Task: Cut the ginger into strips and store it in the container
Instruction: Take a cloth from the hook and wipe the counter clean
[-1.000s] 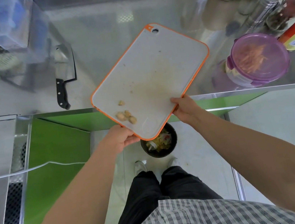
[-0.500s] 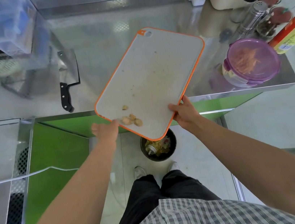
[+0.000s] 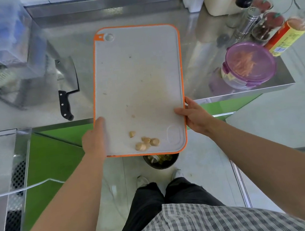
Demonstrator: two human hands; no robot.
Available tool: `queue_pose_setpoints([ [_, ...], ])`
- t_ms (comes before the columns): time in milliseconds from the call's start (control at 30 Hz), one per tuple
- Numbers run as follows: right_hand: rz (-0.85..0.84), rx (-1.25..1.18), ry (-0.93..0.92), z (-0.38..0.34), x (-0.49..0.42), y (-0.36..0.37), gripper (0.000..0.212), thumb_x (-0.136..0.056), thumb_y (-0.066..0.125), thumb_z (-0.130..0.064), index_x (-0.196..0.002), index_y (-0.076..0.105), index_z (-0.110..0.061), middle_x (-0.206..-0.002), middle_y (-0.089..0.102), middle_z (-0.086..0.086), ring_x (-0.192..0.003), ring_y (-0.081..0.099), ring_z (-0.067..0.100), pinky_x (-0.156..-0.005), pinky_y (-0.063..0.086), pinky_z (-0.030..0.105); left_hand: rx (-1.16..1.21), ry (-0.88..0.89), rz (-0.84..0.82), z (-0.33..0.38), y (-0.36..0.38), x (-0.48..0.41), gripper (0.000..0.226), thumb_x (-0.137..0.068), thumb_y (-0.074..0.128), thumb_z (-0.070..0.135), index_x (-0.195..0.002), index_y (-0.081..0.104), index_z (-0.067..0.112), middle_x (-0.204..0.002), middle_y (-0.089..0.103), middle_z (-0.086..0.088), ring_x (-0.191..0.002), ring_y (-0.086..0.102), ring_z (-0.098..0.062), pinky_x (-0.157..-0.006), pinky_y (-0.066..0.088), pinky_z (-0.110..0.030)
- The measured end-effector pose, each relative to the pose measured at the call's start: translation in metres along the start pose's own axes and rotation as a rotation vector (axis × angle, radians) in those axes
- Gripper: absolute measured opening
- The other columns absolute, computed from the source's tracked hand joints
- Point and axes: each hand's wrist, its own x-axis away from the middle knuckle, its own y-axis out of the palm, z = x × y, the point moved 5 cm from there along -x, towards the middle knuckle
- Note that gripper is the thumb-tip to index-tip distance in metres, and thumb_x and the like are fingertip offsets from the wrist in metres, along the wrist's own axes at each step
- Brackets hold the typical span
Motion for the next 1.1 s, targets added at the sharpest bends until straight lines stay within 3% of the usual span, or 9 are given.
queue_pose_setpoints([
  [67,-0.022,0.019,0.006,0.0,0.001,0.003,0.04,-0.091,0.047,0.011,-0.12,0.054,-0.016,-0.097,0.072,0.0,-0.089,0.069,0.014,-0.074,0.056,0.026,0.049,-0.013,-0.128,-0.007,-0.005,0.001,0.065,-0.071,0.061,0.069,-0.091,0.061,0.007,-0.099,0.064,-0.005,-0.093,0.061,-0.026,-0.093,0.048,-0.038],
  [133,-0.043,0.049,0.001,-0.001,0.0,0.007,0.04,-0.092,0.046,0.011,-0.121,0.052,-0.015,-0.096,0.073,-0.001,-0.088,0.069,0.014,-0.074,0.056,0.026,0.047,0.03,-0.244,-0.015,-0.011,0.001,0.069,-0.066,0.072,0.067,-0.103,0.068,0.009,-0.103,0.07,-0.005,-0.095,0.067,-0.026,-0.093,0.051,-0.041],
  [233,-0.06,0.091,-0.018,-0.003,-0.005,0.017,0.04,-0.091,0.044,0.013,-0.116,0.053,-0.016,-0.093,0.073,-0.002,-0.085,0.069,0.013,-0.073,0.056,0.026,0.209,0.125,-0.32,-0.025,-0.013,0.004,0.042,-0.073,0.079,0.043,-0.1,0.07,0.012,-0.103,0.073,-0.007,-0.088,0.071,-0.021,-0.09,0.053,-0.04],
  [367,0.009,0.16,-0.042,0.002,-0.014,0.032,0.044,-0.089,0.045,0.016,-0.126,0.048,-0.009,-0.094,0.072,0.0,-0.085,0.068,0.014,-0.073,0.056,0.027,0.485,0.215,-0.191,-0.029,-0.022,0.014,0.006,-0.085,0.072,0.015,-0.089,0.067,0.015,-0.081,0.074,0.006,-0.07,0.07,-0.007,-0.072,0.058,-0.026],
  [500,0.118,0.296,-0.072,0.007,-0.02,0.044,0.05,-0.087,0.045,0.018,-0.133,0.045,-0.003,-0.099,0.065,0.008,-0.083,0.064,0.016,-0.076,0.056,0.028,0.576,0.273,-0.148,-0.032,-0.033,0.018,0.005,-0.086,0.07,0.01,-0.088,0.067,0.014,-0.07,0.072,0.013,-0.066,0.068,-0.002,-0.063,0.055,-0.019],
  [700,0.15,0.465,-0.09,0.019,-0.023,0.067,0.072,-0.072,0.048,0.001,-0.139,0.042,-0.024,-0.117,0.064,0.005,-0.104,0.061,0.021,-0.093,0.051,0.041,0.668,0.302,-0.021,-0.045,-0.042,0.029,0.007,-0.085,0.07,0.009,-0.084,0.066,0.014,-0.066,0.07,0.017,-0.061,0.064,0.003,-0.058,0.052,-0.015],
  [767,0.14,0.564,-0.062,0.024,-0.017,0.073,0.073,-0.078,0.051,-0.002,-0.145,0.034,-0.025,-0.132,0.055,0.003,-0.119,0.053,0.023,-0.101,0.045,0.04,0.685,0.314,0.028,-0.051,-0.046,0.033,0.007,-0.085,0.071,0.009,-0.082,0.067,0.014,-0.065,0.07,0.017,-0.061,0.063,0.003,-0.058,0.051,-0.016],
  [867,0.143,0.731,-0.086,0.028,0.001,0.08,0.065,-0.087,0.05,-0.001,-0.146,0.032,-0.021,-0.141,0.044,0.007,-0.12,0.048,0.023,-0.096,0.041,0.034,0.704,0.327,0.102,-0.06,-0.048,0.041,0.006,-0.083,0.073,0.012,-0.083,0.068,0.013,-0.067,0.07,0.016,-0.063,0.063,0.003,-0.06,0.051,-0.016],
  [1100,-0.129,0.974,-0.431,0.063,0.079,0.113,0.056,-0.095,0.043,-0.004,-0.148,0.029,-0.014,-0.158,0.017,0.003,-0.145,0.016,0.015,-0.112,0.016,0.021,0.759,0.351,0.264,-0.073,-0.035,0.074,0.013,-0.085,0.071,0.013,-0.094,0.067,0.004,-0.075,0.066,0.01,-0.056,0.058,0.007,-0.058,0.048,-0.016],
])
